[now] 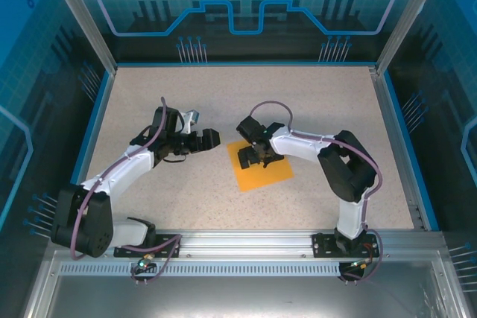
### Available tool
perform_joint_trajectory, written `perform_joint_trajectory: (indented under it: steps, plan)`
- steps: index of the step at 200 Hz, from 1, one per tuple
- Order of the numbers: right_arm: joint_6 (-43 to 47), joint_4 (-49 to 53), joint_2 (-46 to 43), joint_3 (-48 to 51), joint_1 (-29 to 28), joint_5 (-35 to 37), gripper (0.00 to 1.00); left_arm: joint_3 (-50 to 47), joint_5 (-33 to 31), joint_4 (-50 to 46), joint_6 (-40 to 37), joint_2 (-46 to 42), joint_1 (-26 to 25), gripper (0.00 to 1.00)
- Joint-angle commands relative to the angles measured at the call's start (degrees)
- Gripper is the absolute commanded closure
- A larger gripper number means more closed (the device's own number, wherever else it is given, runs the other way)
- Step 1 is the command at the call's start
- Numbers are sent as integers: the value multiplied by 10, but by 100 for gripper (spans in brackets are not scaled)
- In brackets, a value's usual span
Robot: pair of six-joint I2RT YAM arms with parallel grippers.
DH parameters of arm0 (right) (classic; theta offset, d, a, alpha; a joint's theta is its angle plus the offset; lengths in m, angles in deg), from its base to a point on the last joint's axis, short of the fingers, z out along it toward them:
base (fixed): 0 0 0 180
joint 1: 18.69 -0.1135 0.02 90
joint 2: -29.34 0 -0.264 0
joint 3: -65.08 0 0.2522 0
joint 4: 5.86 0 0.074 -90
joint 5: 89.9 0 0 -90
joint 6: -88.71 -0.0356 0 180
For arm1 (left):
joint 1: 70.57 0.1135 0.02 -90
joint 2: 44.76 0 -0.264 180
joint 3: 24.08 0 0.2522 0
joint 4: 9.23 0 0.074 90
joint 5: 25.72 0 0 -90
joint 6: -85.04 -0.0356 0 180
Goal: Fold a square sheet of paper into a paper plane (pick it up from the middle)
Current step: Move the paper to the center of the table, then fold the square sheet of paper in half at the center of the table.
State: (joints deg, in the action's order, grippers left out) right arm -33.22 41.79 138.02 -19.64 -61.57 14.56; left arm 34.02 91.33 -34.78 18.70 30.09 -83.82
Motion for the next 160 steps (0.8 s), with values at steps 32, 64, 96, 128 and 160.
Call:
perform_joint_trajectory:
  steps: [32,64,96,128,160]
  plan:
    - [14,-21,33,3,6,-19,3,-17,3,-5,8,-11,-1,1]
    - [10,-31,51,10,5,-26,4,-14,2,-12,0,-10,-2,1]
    - [2,-13,69,7,5,-16,7,-18,2,-7,3,-8,-1,1]
    - [-7,-21,68,11,5,-18,13,-21,3,-4,3,-3,-1,1]
    - [-11,-25,70,16,5,-17,18,-18,5,-9,-2,-1,-2,1]
